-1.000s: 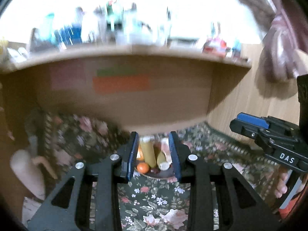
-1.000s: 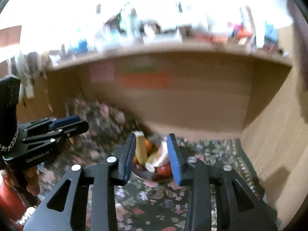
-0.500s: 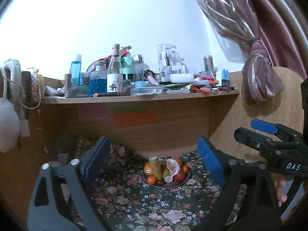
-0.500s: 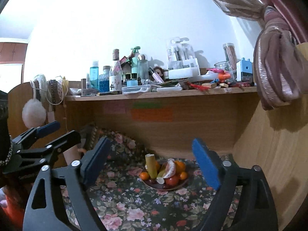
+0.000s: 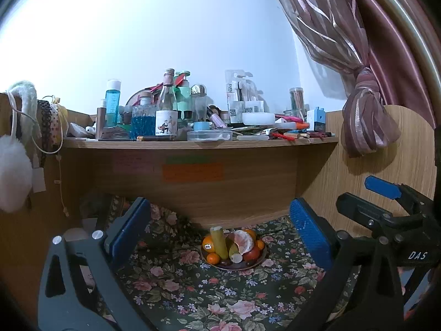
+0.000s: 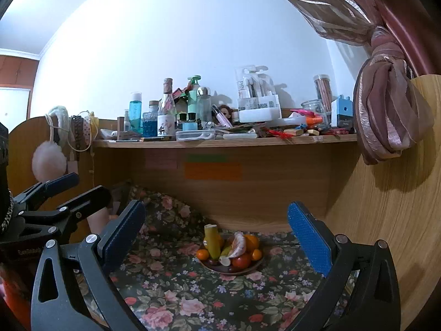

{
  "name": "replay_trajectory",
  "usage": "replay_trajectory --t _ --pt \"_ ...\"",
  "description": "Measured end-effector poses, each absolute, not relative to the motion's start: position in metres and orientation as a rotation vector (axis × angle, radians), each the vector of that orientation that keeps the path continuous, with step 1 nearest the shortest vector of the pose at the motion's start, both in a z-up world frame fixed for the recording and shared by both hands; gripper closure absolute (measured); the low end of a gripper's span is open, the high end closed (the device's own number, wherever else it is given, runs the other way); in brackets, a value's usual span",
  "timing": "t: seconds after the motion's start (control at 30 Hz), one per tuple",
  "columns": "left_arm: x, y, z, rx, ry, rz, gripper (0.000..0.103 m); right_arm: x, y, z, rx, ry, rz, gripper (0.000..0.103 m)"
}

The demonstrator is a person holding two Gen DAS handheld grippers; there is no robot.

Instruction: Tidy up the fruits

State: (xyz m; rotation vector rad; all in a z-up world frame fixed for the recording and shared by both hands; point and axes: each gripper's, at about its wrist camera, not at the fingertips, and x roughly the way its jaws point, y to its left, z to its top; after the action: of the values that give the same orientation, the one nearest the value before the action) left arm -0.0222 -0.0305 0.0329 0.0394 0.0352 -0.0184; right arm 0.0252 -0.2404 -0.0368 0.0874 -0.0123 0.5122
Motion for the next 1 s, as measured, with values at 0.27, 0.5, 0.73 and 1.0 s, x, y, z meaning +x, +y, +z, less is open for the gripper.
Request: replay_trajectory --t 0.27,0.5,0.73,1.0 --pt "-0.0207 -0.028 0.0319 0.037 0.036 -0.014 0.0 0.026 -0.2409 -0.0366 0.096 -0.016 0.508 0.0" --pt "-0.0199 -0.0282 0.0316 0.035 0.038 -0.013 0.0 0.0285 -0.2423 -0.0368 0.102 -0.013 0.509 0.0" --pt "-0.0197 -0.029 0.0314 0.03 0.04 -0.014 0.0 0.0288 -0.2427 -0.0368 0.1 -0.014 0.506 0.0" --pt "-0.0195 -0.0297 0.031 0.03 0.04 -0.012 0.0 0.0273 -0.2427 -0.0371 0.097 -0.017 0.494 0.0"
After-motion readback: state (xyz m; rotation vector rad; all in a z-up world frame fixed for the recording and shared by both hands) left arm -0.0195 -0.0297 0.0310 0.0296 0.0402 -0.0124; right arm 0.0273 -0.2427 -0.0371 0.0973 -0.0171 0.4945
